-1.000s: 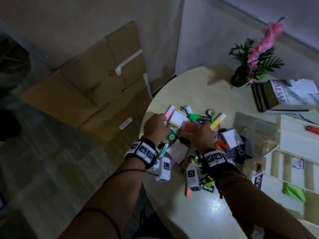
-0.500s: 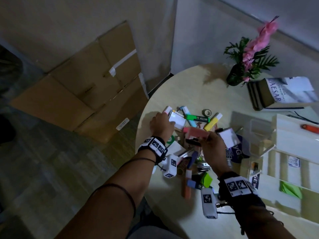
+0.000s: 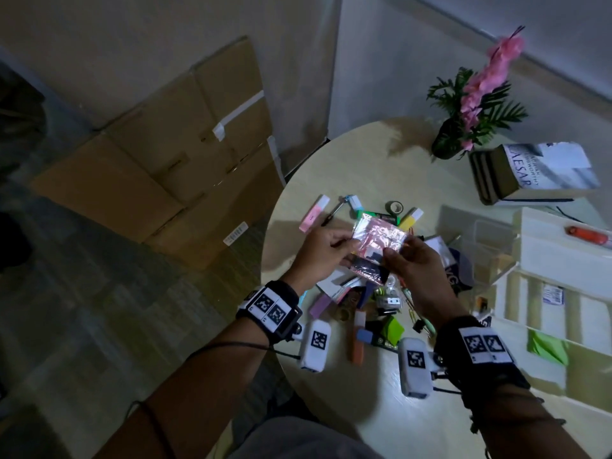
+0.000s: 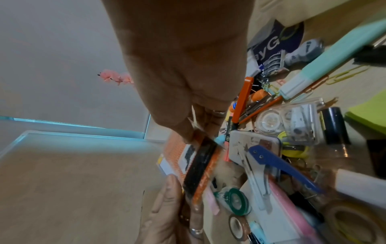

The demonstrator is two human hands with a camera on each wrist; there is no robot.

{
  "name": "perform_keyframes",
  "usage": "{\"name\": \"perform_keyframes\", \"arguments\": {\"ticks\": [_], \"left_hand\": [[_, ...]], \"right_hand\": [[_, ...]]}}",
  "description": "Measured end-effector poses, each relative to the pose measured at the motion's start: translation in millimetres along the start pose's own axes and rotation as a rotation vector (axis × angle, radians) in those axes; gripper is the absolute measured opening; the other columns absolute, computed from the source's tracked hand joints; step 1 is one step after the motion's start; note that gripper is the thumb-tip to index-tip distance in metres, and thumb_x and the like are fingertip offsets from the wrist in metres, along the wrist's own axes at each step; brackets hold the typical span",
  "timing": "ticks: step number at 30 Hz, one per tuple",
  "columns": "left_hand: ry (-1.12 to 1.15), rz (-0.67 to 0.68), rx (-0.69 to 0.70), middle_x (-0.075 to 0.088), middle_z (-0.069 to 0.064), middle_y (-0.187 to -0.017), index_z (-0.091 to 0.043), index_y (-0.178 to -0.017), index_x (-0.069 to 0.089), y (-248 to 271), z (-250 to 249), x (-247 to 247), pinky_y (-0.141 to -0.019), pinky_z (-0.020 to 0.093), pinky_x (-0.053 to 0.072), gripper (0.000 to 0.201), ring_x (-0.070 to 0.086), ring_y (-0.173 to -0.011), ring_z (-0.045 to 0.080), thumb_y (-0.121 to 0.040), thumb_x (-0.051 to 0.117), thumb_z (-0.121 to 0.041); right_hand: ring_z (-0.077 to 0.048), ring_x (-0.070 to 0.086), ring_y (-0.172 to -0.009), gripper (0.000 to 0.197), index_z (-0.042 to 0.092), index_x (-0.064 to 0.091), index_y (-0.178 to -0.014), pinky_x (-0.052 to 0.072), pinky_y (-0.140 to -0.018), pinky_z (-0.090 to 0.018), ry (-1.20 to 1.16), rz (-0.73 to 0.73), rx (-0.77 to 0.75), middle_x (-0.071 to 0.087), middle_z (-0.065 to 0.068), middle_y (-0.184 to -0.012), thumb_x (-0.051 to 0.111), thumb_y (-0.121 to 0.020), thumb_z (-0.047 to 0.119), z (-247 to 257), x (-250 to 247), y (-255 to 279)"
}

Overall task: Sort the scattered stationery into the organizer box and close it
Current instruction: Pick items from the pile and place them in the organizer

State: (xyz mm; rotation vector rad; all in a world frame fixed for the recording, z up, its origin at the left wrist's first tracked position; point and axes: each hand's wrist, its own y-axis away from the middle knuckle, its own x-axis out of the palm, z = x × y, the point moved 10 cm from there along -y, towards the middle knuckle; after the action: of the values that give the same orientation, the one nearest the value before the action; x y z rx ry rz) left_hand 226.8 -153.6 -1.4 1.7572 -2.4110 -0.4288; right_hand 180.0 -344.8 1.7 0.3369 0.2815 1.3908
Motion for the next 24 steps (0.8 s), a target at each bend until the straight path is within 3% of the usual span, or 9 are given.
{"name": "perform_keyframes", "arguments": {"ticks": [2,5,7,9,11,14,16,20,24], "left_hand": [[-0.104,0.117,0.051,0.069,-0.019,-0.081,-0.014,-0.099,0.078,5,-4,13,-0.073,0.018,0.047,0.011,0.059,-0.074,-0.007,-0.102,0.067,-0.013],[-0.393,0.255,0.055,0.055,-0.017,-0.071,-0.026,-0.080,0.064,4,1,18,-0.072,0.026,0.039,0.030,0.050,-0.071,0.002,-0.107,0.056,-0.019],[-0.692,0.362,0.087,0.070,-0.008,-0.112,-0.025,-0.115,0.071,8,6,18,-0.093,0.037,0.053,0.022,0.065,-0.099,0.013,-0.100,0.058,-0.016],[-1.064,0.502,0.079,0.052,-0.002,-0.154,-0.030,-0.145,0.056,15,22,20,-0.114,0.054,0.042,0.062,0.050,-0.136,0.029,-0.089,0.072,-0.009],[-1.219,0.592,0.079,0.038,-0.001,-0.163,-0.030,-0.155,0.042,21,31,24,-0.119,0.061,0.029,0.086,0.031,-0.148,0.037,-0.081,0.082,-0.009],[-1.297,0.634,0.077,0.034,-0.001,-0.163,-0.027,-0.156,0.041,21,42,30,-0.122,0.062,0.024,0.092,0.024,-0.149,0.036,-0.077,0.085,-0.008],[-1.355,0.625,0.100,0.035,-0.003,-0.157,-0.030,-0.150,0.047,20,42,33,-0.120,0.061,0.029,0.089,0.026,-0.143,0.032,-0.073,0.087,-0.011],[-1.425,0.593,0.165,0.037,0.000,-0.150,-0.027,-0.142,0.054,16,34,40,-0.118,0.058,0.031,0.083,0.028,-0.139,0.033,-0.069,0.093,-0.022],[-1.426,0.566,0.188,0.046,0.001,-0.139,-0.022,-0.136,0.048,14,29,43,-0.112,0.056,0.036,0.090,0.036,-0.132,0.031,-0.062,0.098,-0.028]], "right_hand": [[-0.028,0.072,-0.093,0.019,0.003,0.069,-0.116,0.059,-0.087,-0.041,0.016,0.022,0.016,0.077,-0.011,-0.097,0.064,-0.098,-0.004,0,-1,6],[-0.028,0.074,-0.103,0.027,0.001,0.069,-0.125,0.061,-0.090,-0.035,0.056,0.039,0.023,0.077,-0.016,-0.116,0.062,-0.100,-0.001,-1,-9,20],[-0.029,0.075,-0.105,0.026,0.008,0.073,-0.122,0.060,-0.093,-0.040,0.069,0.000,0.017,0.078,-0.011,-0.114,0.060,-0.101,0.000,-1,-21,31],[-0.025,0.078,-0.092,0.022,0.012,0.074,-0.110,0.063,-0.084,-0.042,0.046,-0.079,0.056,0.080,-0.007,-0.100,0.056,-0.103,0.001,-8,-38,41],[-0.034,0.078,-0.086,0.018,0.008,0.071,-0.105,0.065,-0.081,-0.052,-0.028,-0.141,0.130,0.078,-0.016,-0.094,0.054,-0.104,0.002,-21,-54,50],[-0.053,0.073,-0.097,0.017,0.010,0.070,-0.113,0.053,-0.086,-0.073,-0.036,-0.147,0.161,0.074,-0.028,-0.108,0.055,-0.104,0.008,-35,-70,63],[-0.053,0.073,-0.096,0.018,0.016,0.072,-0.106,0.055,-0.078,-0.065,0.001,-0.149,0.164,0.075,-0.025,-0.105,0.056,-0.102,0.010,-36,-75,74],[-0.032,0.079,-0.074,0.020,0.015,0.068,-0.099,0.055,-0.049,-0.030,0.017,-0.178,0.182,0.078,-0.016,-0.090,0.053,-0.104,0.003,-33,-79,91],[-0.026,0.079,-0.072,0.021,0.013,0.066,-0.101,0.054,-0.045,-0.024,0.013,-0.185,0.200,0.077,-0.014,-0.088,0.049,-0.106,0.002,-36,-78,98]]}}
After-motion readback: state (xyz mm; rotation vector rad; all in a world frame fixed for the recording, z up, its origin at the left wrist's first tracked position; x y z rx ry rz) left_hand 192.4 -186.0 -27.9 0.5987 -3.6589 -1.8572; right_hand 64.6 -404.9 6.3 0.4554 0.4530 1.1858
